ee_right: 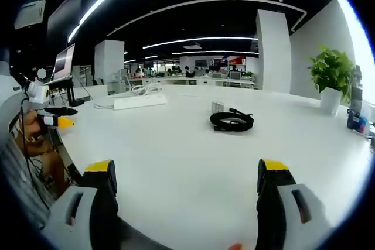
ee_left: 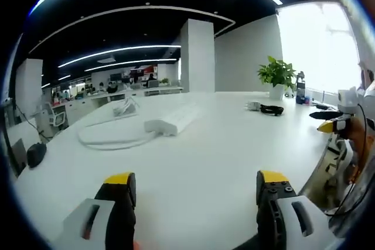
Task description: Straighten the power strip on the desk, plug the charger into it
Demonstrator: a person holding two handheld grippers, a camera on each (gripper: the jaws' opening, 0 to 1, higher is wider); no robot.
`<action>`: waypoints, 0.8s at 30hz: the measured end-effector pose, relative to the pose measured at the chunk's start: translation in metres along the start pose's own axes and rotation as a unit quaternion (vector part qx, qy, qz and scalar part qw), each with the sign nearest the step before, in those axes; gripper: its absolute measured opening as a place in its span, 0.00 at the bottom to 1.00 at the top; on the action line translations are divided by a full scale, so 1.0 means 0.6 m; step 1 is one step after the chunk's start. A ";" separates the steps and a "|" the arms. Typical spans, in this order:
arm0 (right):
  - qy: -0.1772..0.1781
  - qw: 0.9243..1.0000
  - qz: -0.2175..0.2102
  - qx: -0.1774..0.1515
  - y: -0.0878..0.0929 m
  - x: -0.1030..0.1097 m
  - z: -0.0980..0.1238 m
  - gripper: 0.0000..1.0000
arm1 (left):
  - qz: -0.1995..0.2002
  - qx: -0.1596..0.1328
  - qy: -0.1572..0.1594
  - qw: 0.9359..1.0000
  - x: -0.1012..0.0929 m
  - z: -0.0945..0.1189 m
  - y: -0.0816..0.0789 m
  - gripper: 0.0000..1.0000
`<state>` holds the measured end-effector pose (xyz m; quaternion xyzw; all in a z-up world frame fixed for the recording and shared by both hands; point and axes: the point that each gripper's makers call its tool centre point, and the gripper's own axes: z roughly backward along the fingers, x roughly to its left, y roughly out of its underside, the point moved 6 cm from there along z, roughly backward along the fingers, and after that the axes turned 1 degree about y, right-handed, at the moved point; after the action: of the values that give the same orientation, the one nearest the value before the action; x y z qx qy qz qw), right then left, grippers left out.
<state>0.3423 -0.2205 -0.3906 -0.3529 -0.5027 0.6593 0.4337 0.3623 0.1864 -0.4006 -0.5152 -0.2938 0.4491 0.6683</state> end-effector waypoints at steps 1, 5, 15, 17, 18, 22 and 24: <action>-0.005 1.000 -0.002 -0.005 -0.002 0.002 -0.001 1.00 | 0.005 -0.005 0.004 1.000 0.000 0.000 -0.001 0.84; -0.023 0.999 -0.010 -0.022 -0.009 0.010 -0.003 1.00 | 0.017 -0.017 0.007 1.000 -0.001 0.000 -0.004 0.85; -0.021 1.000 0.005 -0.012 -0.005 0.009 -0.005 1.00 | -0.007 0.000 -0.002 1.000 -0.004 0.002 -0.003 0.93; -0.020 1.000 0.008 -0.007 -0.003 0.009 -0.004 1.00 | -0.008 0.004 -0.001 1.000 -0.004 0.001 -0.001 0.93; -0.020 1.000 0.010 -0.005 -0.002 0.009 -0.004 1.00 | -0.008 0.004 -0.001 1.000 -0.005 0.001 -0.001 0.94; -0.020 1.000 0.010 -0.006 -0.003 0.008 -0.003 1.00 | -0.007 0.007 0.002 1.000 -0.008 -0.002 -0.001 0.94; -0.020 1.000 0.010 -0.007 -0.003 0.008 -0.004 1.00 | -0.007 0.007 0.002 1.000 -0.009 -0.003 -0.001 0.94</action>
<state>0.3429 -0.2153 -0.3895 -0.3477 -0.5122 0.6670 0.4145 0.3618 0.1810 -0.4004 -0.5094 -0.2922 0.4455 0.6757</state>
